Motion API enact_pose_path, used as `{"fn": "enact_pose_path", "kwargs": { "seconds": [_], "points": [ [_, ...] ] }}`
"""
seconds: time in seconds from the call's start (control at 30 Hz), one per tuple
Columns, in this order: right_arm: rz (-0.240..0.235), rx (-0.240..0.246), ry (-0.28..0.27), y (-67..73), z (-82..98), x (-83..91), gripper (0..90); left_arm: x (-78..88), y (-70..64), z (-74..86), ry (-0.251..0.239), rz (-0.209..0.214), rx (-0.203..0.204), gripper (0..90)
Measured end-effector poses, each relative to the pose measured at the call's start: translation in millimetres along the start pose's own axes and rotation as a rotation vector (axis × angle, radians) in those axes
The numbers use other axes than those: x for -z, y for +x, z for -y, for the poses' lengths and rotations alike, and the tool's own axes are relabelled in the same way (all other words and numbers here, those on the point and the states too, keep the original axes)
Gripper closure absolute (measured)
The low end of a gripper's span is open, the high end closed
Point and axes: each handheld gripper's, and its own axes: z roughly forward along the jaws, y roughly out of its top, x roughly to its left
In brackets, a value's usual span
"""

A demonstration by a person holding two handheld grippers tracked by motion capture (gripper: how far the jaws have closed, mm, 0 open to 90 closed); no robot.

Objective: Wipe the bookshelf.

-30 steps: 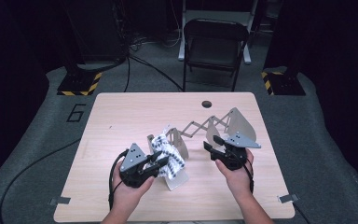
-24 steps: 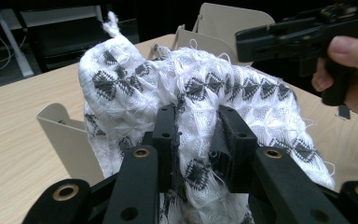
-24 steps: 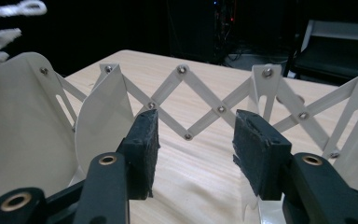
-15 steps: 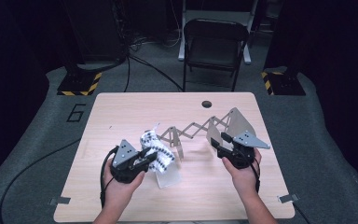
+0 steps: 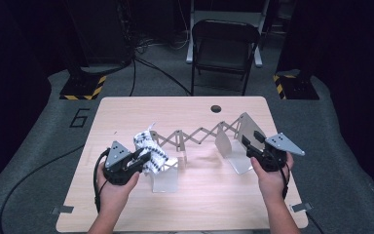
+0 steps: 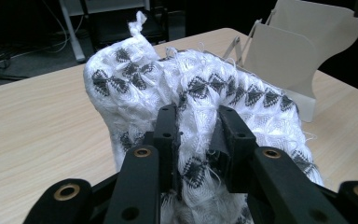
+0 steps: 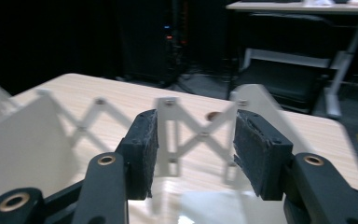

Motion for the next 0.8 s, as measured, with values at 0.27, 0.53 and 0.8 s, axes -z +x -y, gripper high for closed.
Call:
{"fn": "enact_pose_path", "kwargs": {
  "seconds": [0.27, 0.53, 0.8],
  "points": [
    [0.034, -0.009, 0.022, -9.8, 4.8, -0.8, 49.7, 1.7, 15.9, 0.4, 0.001, -0.043, 0.023, 71.6],
    [0.085, 0.018, -0.004, -12.0, 3.2, 3.3, 47.2, 5.5, 28.8, 2.4, -0.002, -0.081, 0.035, 71.6],
    [0.126, 0.019, 0.071, -20.1, 15.9, -11.1, 46.0, 4.6, 28.5, -0.5, 0.007, -0.077, 0.036, 71.4]
  ]
}}
